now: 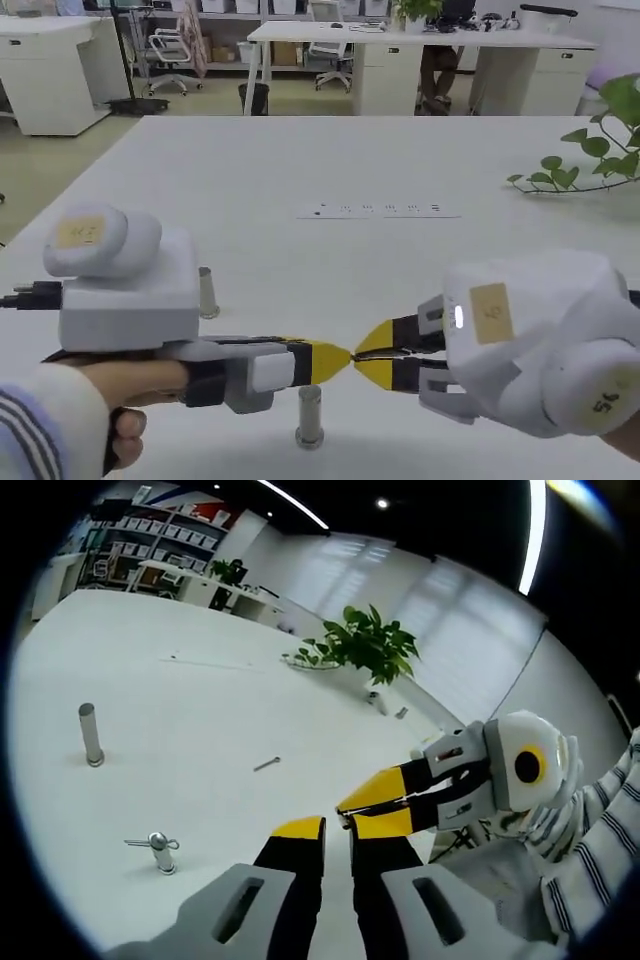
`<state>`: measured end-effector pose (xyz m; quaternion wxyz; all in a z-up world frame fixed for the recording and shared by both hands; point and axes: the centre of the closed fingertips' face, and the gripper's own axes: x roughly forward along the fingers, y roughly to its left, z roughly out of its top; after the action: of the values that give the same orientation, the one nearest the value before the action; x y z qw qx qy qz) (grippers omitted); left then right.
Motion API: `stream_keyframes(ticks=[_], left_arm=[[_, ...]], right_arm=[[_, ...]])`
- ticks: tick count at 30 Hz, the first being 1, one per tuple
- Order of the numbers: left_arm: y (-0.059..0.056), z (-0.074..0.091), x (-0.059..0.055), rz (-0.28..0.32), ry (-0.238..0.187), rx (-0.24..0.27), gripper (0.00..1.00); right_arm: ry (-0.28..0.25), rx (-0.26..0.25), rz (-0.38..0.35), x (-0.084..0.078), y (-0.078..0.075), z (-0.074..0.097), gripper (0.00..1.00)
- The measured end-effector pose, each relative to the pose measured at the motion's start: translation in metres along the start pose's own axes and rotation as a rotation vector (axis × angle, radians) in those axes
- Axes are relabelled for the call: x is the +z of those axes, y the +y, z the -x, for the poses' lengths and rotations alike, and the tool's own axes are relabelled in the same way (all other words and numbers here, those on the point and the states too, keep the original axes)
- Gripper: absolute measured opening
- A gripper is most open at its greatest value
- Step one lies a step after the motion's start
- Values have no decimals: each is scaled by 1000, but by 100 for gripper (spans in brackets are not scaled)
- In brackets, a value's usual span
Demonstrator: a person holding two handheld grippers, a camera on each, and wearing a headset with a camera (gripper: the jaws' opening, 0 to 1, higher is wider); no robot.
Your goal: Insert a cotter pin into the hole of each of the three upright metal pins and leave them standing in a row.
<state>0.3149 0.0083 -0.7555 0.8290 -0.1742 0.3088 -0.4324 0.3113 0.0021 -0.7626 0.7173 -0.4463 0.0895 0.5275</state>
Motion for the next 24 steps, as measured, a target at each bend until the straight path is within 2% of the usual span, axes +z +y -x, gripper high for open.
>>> stream_keyframes(ticks=[2, 11, 17, 23, 24], left_arm=[[-1, 0, -1, -12, 3, -5, 6], [-5, 1, -6, 26, 36, -36, 2], [-4, 0, -6, 21, 38, -32, 1], [-4, 1, -6, 71, 40, -24, 1], [-4, 0, -6, 65, 40, -23, 1]], right_arm=[[3, 2, 7, 0, 1, 0, 3], [3, 12, 21, 1, 5, 2, 3], [10, 18, 33, 0, 7, 2, 3], [10, 23, 17, 0, 7, 3, 3], [10, 23, 19, 0, 7, 2, 3]])
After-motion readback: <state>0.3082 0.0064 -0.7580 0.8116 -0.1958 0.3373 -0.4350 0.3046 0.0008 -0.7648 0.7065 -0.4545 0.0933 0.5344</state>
